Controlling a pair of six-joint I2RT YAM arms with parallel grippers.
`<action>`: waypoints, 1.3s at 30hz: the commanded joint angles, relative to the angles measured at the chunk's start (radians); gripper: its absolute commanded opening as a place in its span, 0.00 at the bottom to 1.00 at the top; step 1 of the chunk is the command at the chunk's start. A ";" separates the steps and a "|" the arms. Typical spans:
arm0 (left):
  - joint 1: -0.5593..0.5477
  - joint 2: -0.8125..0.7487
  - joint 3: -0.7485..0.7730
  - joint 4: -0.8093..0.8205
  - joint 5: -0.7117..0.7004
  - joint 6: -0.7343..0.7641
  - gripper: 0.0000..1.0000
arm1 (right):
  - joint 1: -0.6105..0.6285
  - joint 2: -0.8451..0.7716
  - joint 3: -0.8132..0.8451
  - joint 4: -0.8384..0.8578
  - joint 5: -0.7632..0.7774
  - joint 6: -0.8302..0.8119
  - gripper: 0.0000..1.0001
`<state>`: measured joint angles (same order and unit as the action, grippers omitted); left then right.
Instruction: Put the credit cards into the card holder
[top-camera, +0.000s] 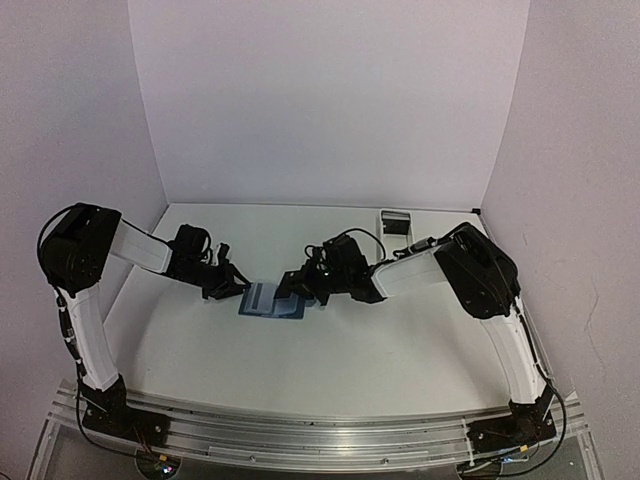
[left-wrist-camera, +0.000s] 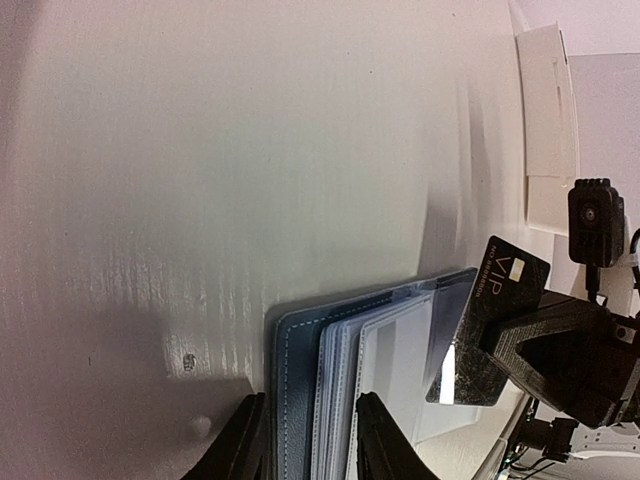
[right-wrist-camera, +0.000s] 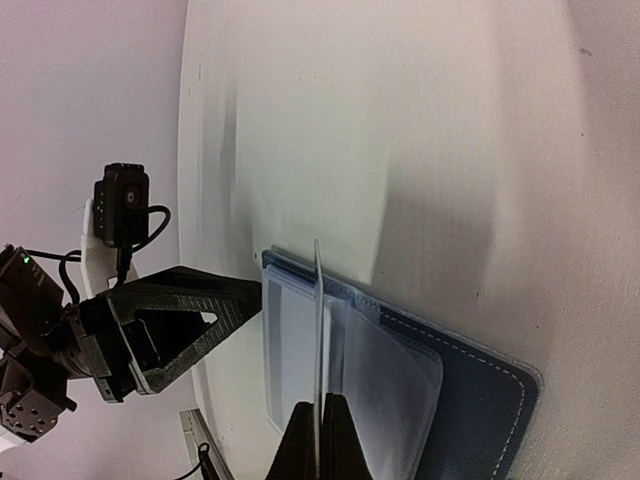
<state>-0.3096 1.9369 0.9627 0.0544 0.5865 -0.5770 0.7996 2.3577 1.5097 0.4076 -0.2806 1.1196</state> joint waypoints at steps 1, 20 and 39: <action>-0.010 0.089 -0.041 -0.193 -0.131 -0.002 0.31 | 0.011 0.039 0.026 -0.005 0.006 -0.017 0.00; -0.010 0.086 -0.044 -0.187 -0.116 0.001 0.31 | 0.008 -0.056 0.005 0.005 -0.015 -0.082 0.00; -0.049 0.106 -0.128 -0.082 -0.129 -0.066 0.29 | 0.017 -0.027 -0.053 0.154 0.014 -0.014 0.00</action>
<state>-0.3458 1.9401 0.9182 0.1615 0.5717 -0.6186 0.8053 2.2898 1.4258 0.5172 -0.2793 1.0823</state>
